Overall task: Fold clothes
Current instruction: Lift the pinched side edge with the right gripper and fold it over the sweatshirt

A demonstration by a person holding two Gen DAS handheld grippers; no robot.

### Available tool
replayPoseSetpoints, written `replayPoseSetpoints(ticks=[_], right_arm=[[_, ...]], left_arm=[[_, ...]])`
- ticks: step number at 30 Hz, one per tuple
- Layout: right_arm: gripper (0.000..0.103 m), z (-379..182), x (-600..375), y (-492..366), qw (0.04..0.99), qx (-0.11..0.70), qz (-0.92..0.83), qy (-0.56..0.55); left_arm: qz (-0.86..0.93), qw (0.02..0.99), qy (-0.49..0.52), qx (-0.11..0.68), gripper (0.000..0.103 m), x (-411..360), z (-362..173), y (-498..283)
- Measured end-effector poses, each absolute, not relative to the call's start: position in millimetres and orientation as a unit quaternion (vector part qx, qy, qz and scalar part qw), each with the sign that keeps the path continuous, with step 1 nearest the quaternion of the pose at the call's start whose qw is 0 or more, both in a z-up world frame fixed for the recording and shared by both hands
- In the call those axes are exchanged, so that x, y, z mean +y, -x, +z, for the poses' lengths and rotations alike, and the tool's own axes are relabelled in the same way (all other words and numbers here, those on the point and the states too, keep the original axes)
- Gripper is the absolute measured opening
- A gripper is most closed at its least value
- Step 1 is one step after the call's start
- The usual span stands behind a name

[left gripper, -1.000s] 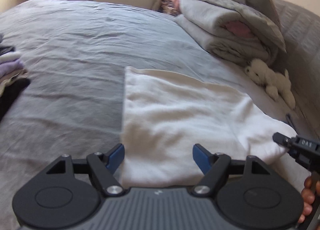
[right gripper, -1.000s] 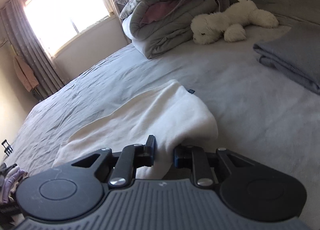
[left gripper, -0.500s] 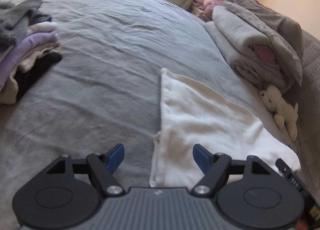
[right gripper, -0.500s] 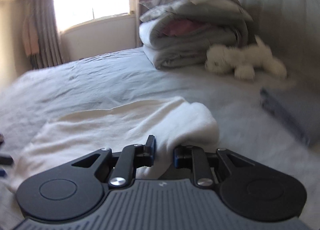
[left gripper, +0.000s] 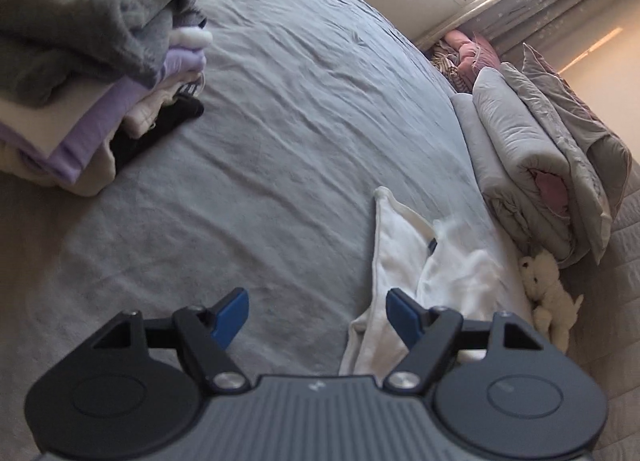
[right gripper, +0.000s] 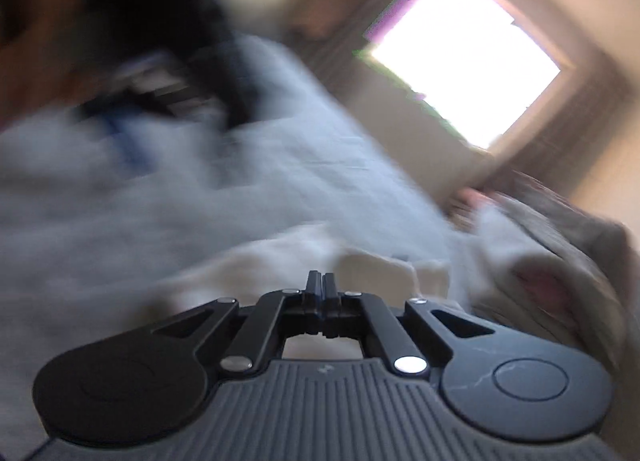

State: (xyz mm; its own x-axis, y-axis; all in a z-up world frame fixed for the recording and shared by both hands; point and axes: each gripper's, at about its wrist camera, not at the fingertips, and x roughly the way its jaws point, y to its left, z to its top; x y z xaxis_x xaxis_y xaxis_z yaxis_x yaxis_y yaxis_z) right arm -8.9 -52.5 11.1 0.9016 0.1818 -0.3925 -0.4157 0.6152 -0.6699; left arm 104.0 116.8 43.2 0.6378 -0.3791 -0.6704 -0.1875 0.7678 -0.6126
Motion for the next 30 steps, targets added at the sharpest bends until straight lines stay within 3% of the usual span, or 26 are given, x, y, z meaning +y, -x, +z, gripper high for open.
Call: replayPoseSetpoints(ticks=[3, 7, 9, 10, 11, 15, 17, 19, 22, 27, 30], right_arm=[[0.000, -7.8, -45.0, 15.4, 0.881, 0.153, 0.167, 0.416], [0.000, 14.1, -64.4, 28.9, 0.911, 0.117, 0.123, 0.377], [0.026, 32.8, -75.4, 27.2, 0.921, 0.105, 0.102, 0.362], [0.060, 40.6, -80.2, 21.0, 0.925, 0.102, 0.088, 0.355], [0.070, 47.9, -86.5, 13.0, 0.931, 0.100, 0.074, 0.343], [0.068, 51.4, -91.8, -24.5, 0.917, 0.138, 0.086, 0.363], [0.046, 41.2, -85.0, -44.0, 0.901, 0.170, 0.093, 0.390], [0.035, 29.4, -83.4, -60.4, 0.891, 0.202, 0.090, 0.397], [0.012, 15.8, -82.6, -63.2, 0.882, 0.234, 0.102, 0.396], [0.009, 35.8, -81.2, -38.8, 0.924, 0.132, 0.093, 0.348], [0.009, 21.3, -65.7, -10.0, 0.910, 0.093, 0.142, 0.378]], left_arm=[[-0.062, 0.838, 0.333, 0.427, 0.077, 114.8, 41.9, -105.5], [-0.069, 0.838, 0.336, 0.425, 0.077, 112.3, 43.4, -105.4], [-0.071, 0.839, 0.332, 0.426, 0.077, 109.9, 43.5, -105.2], [-0.072, 0.839, 0.330, 0.426, 0.077, 108.6, 43.6, -105.0], [-0.073, 0.840, 0.328, 0.426, 0.077, 107.3, 43.9, -104.9], [-0.079, 0.840, 0.328, 0.425, 0.077, 106.1, 44.2, -105.7], [-0.078, 0.839, 0.329, 0.426, 0.077, 107.2, 43.7, -106.0], [-0.078, 0.838, 0.331, 0.426, 0.077, 108.1, 43.5, -106.2], [-0.080, 0.835, 0.338, 0.427, 0.077, 109.7, 43.4, -106.2], [-0.076, 0.828, 0.359, 0.423, 0.077, 118.2, 43.3, -106.9], [-0.073, 0.828, 0.359, 0.425, 0.077, 119.2, 42.5, -107.0]])
